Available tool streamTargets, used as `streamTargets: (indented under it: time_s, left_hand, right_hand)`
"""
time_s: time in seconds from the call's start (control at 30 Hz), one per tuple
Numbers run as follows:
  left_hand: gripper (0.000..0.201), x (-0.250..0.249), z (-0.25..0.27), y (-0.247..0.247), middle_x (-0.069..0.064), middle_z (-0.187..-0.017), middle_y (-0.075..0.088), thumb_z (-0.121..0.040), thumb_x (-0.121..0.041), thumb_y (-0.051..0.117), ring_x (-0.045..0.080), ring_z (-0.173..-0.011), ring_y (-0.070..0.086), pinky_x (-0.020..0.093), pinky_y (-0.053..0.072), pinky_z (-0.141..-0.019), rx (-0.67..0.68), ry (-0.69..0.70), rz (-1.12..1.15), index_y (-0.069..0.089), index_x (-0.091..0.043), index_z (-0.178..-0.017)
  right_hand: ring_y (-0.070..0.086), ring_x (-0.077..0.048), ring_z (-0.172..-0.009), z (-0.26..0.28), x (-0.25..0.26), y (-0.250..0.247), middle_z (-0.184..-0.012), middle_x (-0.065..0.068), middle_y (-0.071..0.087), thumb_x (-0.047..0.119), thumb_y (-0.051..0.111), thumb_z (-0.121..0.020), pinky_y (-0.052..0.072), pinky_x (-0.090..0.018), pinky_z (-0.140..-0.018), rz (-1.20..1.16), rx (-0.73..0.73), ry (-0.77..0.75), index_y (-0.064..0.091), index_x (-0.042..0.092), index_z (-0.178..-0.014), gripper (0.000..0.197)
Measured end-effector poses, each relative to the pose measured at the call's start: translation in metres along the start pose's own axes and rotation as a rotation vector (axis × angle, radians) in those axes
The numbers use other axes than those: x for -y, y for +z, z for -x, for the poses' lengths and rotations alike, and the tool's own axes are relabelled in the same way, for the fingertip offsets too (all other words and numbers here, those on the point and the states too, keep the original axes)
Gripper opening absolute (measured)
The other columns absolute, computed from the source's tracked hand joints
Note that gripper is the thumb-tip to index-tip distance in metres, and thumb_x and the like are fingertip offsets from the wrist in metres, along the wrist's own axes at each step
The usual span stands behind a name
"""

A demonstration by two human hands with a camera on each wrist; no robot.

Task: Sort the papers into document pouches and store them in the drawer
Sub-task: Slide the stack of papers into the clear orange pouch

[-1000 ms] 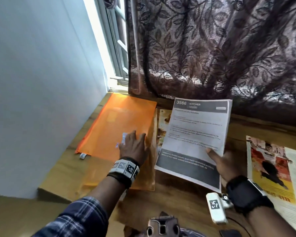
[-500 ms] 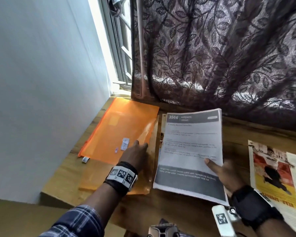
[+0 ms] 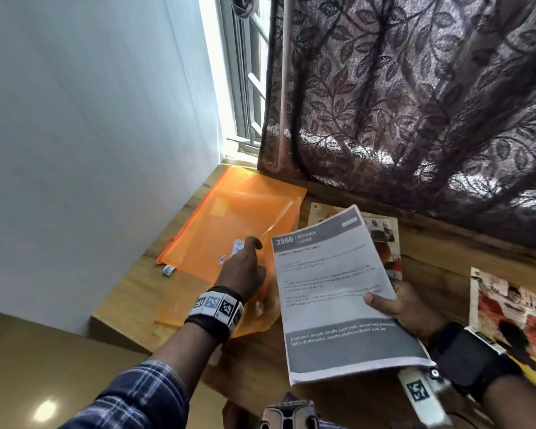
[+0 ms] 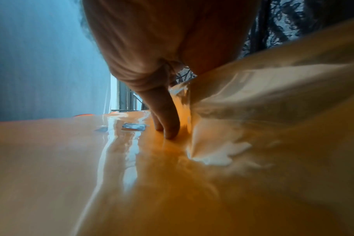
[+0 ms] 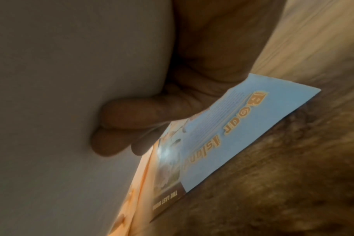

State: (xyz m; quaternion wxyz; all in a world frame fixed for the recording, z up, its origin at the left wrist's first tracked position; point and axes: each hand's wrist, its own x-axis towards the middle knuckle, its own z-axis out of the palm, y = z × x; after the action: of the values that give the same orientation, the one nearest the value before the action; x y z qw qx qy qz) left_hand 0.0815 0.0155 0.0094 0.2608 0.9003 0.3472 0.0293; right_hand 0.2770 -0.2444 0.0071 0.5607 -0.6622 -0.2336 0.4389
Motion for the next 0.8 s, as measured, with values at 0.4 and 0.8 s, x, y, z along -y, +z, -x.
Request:
streamTargets:
  time_s: [0.4, 0.8]
  left_hand:
    - [0.052, -0.030, 0.024, -0.003, 0.018, -0.150, 0.044, -0.100, -0.010, 0.036, 0.037, -0.097, 0.068, 0.045, 0.056, -0.072, 0.034, 0.142, -0.272, 0.027, -0.017, -0.150]
    - [0.047, -0.028, 0.030, -0.006, 0.010, -0.133, 0.063, -0.103, -0.011, 0.034, 0.025, -0.066, 0.063, 0.034, 0.042, -0.050, -0.101, 0.051, -0.303, 0.025, -0.020, -0.148]
  right_hand:
    - [0.074, -0.015, -0.090, -0.044, 0.032, -0.006, -0.109, -0.006, 0.076, 0.031, 0.082, -0.077, 0.057, -0.023, -0.073, 0.200, 0.121, 0.098, 0.069, 0.003, -0.114, 0.049]
    - [0.067, -0.012, -0.087, -0.051, 0.024, 0.016, -0.099, 0.003, 0.073, 0.004, 0.068, -0.089, 0.051, -0.025, -0.079, 0.429, -0.135, 0.023, 0.068, 0.018, -0.104, 0.020]
